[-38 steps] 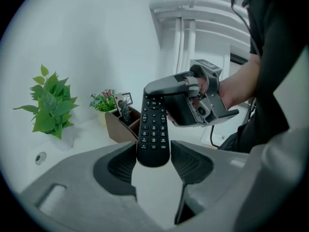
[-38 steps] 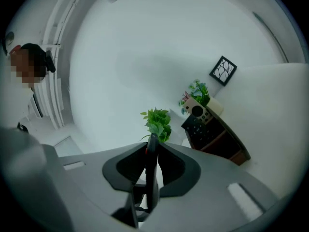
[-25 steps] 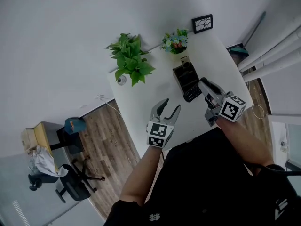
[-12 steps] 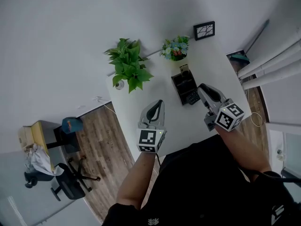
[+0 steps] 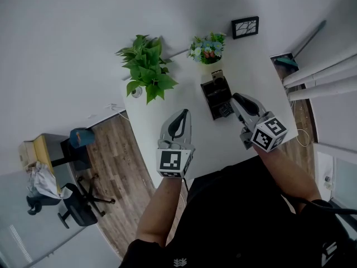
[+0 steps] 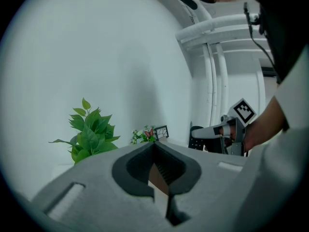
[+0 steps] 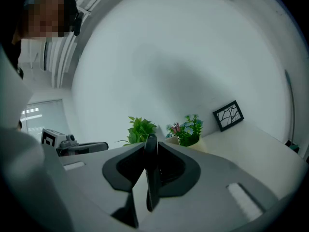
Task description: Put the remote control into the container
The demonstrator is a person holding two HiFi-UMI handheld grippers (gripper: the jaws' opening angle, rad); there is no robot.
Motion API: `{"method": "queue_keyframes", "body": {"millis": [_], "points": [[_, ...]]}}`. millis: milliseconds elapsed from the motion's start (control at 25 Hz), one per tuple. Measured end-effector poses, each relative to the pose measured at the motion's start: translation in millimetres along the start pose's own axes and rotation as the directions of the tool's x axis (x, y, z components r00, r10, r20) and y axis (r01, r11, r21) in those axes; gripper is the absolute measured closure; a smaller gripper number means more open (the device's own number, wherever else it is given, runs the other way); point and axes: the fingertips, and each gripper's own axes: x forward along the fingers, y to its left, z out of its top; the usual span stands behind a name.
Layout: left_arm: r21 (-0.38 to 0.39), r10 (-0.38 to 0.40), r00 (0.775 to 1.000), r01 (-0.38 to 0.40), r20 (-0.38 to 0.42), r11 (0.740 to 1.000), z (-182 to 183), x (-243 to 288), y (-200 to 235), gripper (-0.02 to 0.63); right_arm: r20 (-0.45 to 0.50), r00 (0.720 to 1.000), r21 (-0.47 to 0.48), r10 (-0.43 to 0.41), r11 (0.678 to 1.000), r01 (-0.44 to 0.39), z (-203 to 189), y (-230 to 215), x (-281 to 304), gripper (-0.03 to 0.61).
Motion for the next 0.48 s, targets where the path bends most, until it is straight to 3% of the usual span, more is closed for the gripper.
{"method": "queue_keyframes", "body": {"millis": [200, 480], "points": [[0.031, 0.010, 1.000, -0.010, -0.009, 0.999, -0.5, 7.9, -2.8, 0.614, -0.039, 0.999, -0.049, 0.025, 0.998, -0.027, -8.9, -3.9, 9.4, 0.512], [0.014, 0.023, 1.000, -0.023, 0.019, 1.000, 1.6, 13.8, -7.0, 0.614, -0.091, 0.994, -0.093, 0.067, 0.993, -0.075, -19.8, -6.3, 18.0, 0.511]]}}
